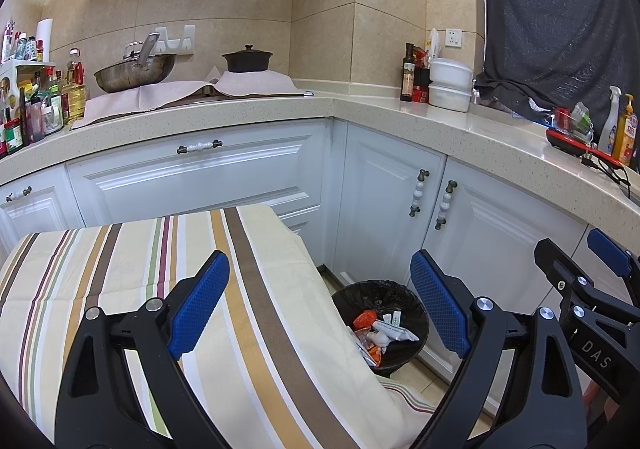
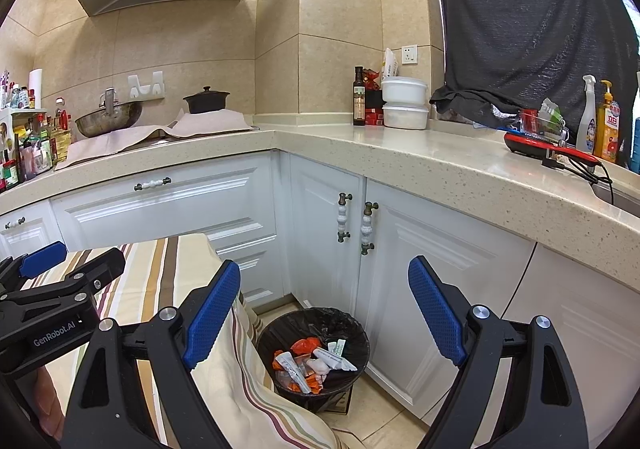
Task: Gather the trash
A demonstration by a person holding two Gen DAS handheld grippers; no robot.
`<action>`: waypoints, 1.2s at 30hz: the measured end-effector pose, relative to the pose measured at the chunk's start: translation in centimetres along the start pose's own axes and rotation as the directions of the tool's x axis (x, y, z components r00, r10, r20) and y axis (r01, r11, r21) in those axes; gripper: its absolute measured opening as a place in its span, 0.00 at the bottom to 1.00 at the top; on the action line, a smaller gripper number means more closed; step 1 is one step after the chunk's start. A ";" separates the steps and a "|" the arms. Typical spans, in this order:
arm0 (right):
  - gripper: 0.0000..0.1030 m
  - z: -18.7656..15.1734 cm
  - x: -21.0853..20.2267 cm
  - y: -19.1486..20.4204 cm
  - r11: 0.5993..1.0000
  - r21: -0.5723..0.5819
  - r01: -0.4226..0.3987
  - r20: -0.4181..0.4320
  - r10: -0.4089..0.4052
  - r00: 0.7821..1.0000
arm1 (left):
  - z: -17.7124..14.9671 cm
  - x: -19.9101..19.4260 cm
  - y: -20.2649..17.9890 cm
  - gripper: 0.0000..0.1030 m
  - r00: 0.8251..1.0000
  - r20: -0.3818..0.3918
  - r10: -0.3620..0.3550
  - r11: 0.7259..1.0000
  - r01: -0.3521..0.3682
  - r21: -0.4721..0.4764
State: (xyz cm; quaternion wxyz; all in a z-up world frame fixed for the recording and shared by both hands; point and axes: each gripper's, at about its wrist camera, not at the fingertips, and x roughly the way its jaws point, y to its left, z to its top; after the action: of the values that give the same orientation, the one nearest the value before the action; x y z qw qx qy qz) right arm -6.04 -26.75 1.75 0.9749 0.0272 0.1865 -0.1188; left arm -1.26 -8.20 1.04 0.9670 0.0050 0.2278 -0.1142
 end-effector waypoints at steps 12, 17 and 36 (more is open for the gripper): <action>0.81 0.0 0.0 -0.1 1.000 0.000 0.002 -0.004 -0.002 1.000 | -0.2 -0.2 -0.3 0.95 1.000 0.017 0.001 1.000 -0.002 0.017; 0.81 -0.2 0.0 -0.2 1.000 0.002 0.005 -0.007 -0.005 1.000 | -0.3 -0.1 -0.4 0.95 1.000 0.015 -0.008 1.000 0.007 0.028; 0.82 -0.5 0.5 0.3 1.000 0.006 0.008 -0.015 -0.008 1.000 | 0.0 1.4 -0.2 0.95 1.000 -0.006 0.003 0.999 -0.003 0.051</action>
State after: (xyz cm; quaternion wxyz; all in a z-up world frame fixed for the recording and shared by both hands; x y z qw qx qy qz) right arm -5.66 -26.49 1.07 0.9728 0.0303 0.1937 -0.1230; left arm -0.10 -8.67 0.39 0.9660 0.0305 0.2278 -0.1186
